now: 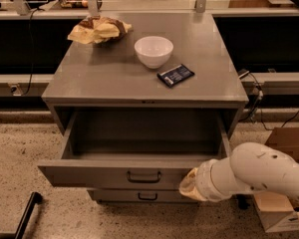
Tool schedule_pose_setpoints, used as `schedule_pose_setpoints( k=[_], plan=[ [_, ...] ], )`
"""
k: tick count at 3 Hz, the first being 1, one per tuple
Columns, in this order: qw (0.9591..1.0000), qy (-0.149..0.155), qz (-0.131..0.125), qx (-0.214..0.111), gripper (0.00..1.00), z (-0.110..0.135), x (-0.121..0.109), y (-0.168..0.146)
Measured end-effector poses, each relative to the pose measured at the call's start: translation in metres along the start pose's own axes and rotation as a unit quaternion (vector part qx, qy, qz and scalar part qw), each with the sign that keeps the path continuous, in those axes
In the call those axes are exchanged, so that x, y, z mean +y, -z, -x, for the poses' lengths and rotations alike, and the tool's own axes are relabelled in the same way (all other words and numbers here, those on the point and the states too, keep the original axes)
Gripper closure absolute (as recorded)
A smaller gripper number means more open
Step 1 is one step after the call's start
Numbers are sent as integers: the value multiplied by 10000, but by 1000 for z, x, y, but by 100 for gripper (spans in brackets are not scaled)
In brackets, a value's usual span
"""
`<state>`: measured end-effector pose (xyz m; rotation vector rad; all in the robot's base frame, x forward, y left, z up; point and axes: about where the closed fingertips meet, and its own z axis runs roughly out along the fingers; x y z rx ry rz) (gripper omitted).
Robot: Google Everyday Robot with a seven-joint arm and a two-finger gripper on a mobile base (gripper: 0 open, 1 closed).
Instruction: Close top drawer
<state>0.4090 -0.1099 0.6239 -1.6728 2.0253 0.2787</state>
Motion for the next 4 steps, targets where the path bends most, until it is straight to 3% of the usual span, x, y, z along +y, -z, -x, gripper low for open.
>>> schedule_pose_setpoints(
  k=[2, 3, 4],
  plan=[
    [9986, 154, -482, -162, 100, -3, -77, -8],
    [9986, 154, -483, -162, 100, -3, -77, -8],
    [9973, 210, -663, -222, 100, -1, -84, -9]
  ],
)
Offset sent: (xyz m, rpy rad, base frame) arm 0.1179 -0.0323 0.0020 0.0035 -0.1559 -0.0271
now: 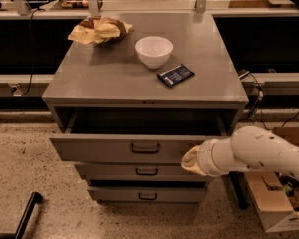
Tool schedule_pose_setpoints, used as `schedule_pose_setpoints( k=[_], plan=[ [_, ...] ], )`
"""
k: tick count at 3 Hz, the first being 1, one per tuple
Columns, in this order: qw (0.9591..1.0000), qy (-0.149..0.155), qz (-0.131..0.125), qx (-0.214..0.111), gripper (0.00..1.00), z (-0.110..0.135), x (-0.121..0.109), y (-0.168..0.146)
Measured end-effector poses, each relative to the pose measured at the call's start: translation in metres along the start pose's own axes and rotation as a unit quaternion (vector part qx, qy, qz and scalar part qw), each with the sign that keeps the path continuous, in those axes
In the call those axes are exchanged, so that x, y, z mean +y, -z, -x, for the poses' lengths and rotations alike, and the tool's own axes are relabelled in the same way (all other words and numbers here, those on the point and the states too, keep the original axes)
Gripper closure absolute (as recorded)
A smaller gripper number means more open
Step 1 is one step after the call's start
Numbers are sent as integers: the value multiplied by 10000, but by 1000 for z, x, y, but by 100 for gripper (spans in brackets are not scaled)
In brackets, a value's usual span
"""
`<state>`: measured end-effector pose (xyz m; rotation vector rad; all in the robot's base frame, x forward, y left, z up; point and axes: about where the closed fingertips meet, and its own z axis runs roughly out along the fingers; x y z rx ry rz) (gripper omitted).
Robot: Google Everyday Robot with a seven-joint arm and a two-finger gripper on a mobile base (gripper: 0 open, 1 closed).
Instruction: Close top drawer
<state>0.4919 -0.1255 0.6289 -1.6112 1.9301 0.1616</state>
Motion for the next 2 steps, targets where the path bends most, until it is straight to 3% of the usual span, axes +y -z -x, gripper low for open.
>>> schedule_pose_setpoints(
  k=[2],
  plan=[
    [9971, 469, -590, -129, 100, 13, -42, -14]
  ],
)
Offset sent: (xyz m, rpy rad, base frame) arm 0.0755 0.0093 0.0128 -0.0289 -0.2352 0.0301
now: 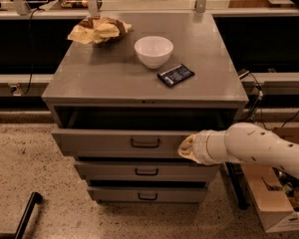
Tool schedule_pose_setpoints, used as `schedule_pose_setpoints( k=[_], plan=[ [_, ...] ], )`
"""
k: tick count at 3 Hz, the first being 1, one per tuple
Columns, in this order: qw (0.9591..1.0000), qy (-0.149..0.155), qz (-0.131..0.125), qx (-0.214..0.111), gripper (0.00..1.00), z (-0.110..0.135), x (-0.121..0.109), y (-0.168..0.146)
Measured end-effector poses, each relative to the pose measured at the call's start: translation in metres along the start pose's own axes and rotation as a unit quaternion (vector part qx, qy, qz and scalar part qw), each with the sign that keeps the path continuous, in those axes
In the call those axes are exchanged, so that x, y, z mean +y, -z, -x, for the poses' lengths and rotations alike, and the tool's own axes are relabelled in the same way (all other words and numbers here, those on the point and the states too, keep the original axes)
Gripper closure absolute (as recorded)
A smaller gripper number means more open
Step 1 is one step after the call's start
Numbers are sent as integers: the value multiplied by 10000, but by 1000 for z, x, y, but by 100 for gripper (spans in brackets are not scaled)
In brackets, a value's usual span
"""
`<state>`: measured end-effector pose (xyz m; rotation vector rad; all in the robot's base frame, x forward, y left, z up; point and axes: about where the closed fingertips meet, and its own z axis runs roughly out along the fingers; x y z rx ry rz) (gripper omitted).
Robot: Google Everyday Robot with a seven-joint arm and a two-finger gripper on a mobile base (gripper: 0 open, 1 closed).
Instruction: Close top drawer
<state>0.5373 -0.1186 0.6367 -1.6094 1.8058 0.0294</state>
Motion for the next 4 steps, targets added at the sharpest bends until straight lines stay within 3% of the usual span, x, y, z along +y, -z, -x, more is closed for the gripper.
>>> schedule_pose_setpoints(
  k=[2, 3, 4],
  plan=[
    [9992, 241, -265, -189, 100, 11, -27, -13],
    [9989, 306, -275, -239, 100, 14, -29, -15],
    [9983, 300, 55, -493, 100, 21, -8, -11]
  ],
)
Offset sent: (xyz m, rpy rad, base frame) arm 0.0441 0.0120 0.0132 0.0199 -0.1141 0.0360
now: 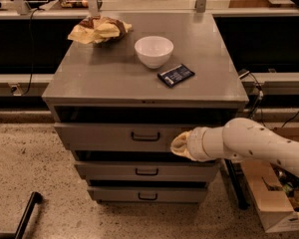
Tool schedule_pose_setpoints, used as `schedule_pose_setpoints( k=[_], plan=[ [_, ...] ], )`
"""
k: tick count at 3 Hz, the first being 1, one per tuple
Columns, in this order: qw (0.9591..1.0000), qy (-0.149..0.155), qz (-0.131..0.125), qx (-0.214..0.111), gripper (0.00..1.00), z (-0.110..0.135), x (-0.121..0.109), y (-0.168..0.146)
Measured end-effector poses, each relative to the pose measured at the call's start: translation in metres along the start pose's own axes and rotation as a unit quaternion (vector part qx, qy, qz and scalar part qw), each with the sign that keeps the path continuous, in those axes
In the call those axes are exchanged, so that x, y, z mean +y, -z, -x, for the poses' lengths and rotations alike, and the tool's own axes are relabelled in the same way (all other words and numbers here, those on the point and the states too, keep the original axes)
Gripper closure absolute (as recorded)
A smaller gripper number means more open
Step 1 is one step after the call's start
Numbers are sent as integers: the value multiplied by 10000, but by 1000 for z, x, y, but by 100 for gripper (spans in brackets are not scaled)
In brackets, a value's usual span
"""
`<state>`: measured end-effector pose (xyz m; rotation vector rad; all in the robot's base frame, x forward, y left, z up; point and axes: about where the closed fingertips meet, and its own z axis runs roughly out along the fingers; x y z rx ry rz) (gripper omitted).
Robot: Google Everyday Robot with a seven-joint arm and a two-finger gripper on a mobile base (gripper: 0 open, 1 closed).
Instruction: Close top drawer
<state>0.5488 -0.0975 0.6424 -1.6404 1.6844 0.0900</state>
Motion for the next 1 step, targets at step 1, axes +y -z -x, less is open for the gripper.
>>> schedule_pose_setpoints(
  k=[1],
  plan=[
    [9988, -49, 473, -88, 100, 4, 33, 9]
  ],
)
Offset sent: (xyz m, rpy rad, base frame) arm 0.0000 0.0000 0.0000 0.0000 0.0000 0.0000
